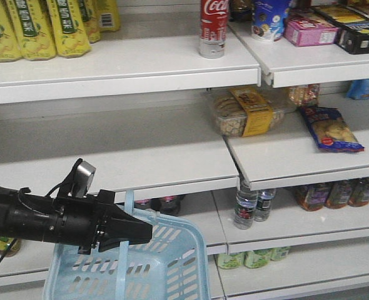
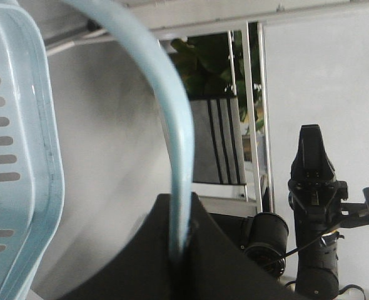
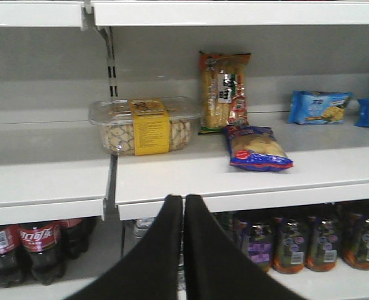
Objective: Place coke in basket with both arms
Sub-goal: 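Turn and drive toward the shelf with the red Coca-Cola bottle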
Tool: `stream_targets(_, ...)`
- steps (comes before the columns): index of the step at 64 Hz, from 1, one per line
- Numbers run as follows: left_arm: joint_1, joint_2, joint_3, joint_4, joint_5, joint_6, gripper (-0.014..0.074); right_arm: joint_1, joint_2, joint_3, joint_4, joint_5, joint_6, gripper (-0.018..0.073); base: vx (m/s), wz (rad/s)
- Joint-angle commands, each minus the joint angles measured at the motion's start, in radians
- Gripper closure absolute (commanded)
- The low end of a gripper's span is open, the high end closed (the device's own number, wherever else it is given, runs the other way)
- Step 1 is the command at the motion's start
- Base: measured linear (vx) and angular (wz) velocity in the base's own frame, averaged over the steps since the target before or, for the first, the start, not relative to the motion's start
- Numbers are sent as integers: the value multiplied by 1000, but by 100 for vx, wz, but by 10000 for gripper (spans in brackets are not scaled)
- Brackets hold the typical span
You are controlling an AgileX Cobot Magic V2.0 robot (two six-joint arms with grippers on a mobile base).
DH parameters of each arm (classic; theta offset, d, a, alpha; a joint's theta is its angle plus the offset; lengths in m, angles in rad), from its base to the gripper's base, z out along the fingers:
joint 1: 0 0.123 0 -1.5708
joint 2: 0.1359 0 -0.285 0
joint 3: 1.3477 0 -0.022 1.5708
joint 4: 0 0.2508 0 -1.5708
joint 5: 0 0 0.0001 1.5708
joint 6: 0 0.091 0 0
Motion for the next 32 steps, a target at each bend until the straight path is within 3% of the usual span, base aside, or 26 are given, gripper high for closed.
stream_targets(1,-4,-46,-16,-63,87,8,603,0,-18,11,-10,-77,-4,568,10,40)
stream_targets(32,-4,-46,-16,-63,87,8,603,0,-18,11,-10,-77,-4,568,8,29)
